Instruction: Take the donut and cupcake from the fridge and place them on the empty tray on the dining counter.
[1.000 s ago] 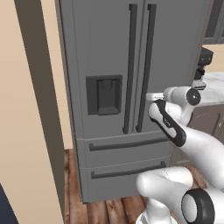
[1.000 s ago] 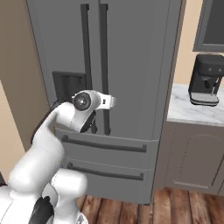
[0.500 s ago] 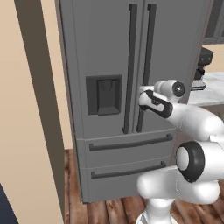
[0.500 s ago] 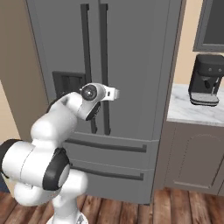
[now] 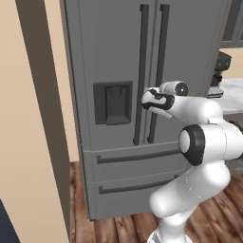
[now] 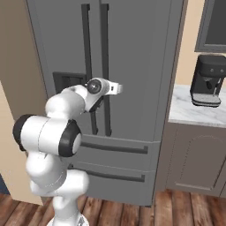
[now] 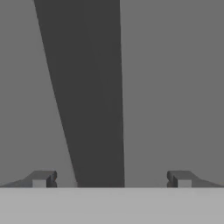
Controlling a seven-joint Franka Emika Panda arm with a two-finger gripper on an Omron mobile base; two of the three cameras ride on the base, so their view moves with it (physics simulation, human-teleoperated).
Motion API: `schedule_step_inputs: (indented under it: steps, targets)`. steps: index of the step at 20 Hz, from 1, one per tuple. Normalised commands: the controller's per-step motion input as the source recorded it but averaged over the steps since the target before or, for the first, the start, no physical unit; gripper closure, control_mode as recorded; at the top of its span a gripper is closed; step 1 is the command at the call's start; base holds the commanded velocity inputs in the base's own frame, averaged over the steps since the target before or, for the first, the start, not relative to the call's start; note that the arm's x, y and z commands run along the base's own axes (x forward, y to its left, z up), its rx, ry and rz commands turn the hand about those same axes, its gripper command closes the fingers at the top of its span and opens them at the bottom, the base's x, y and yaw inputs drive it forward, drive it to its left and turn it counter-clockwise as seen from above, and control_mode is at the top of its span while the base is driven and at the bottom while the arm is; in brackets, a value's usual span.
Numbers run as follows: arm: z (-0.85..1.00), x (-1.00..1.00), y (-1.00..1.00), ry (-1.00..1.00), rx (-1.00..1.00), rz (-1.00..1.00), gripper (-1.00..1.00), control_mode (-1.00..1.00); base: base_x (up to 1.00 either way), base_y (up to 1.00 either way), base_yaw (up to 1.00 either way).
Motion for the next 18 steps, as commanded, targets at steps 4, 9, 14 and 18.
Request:
schedule_step_inputs:
  steps: [4,9,14,18]
  targets:
    - [-0.07,0.58,-0.21,0.0,0.0,0.0,-1.0,-1.0,0.0,0.0,0.0]
    - [-0.07,0.63,-0.21,-0.01,0.0,0.0,-1.0,-1.0,0.0,0.0,0.0]
    - [-0.14,0.66,-0.06,-0.05,0.0,0.0,1.0,-1.0,0.0,0.0,0.0]
    - [0.0,0.16,-0.01,0.01,0.0,0.0,1.0,-1.0,0.0,0.0,0.0]
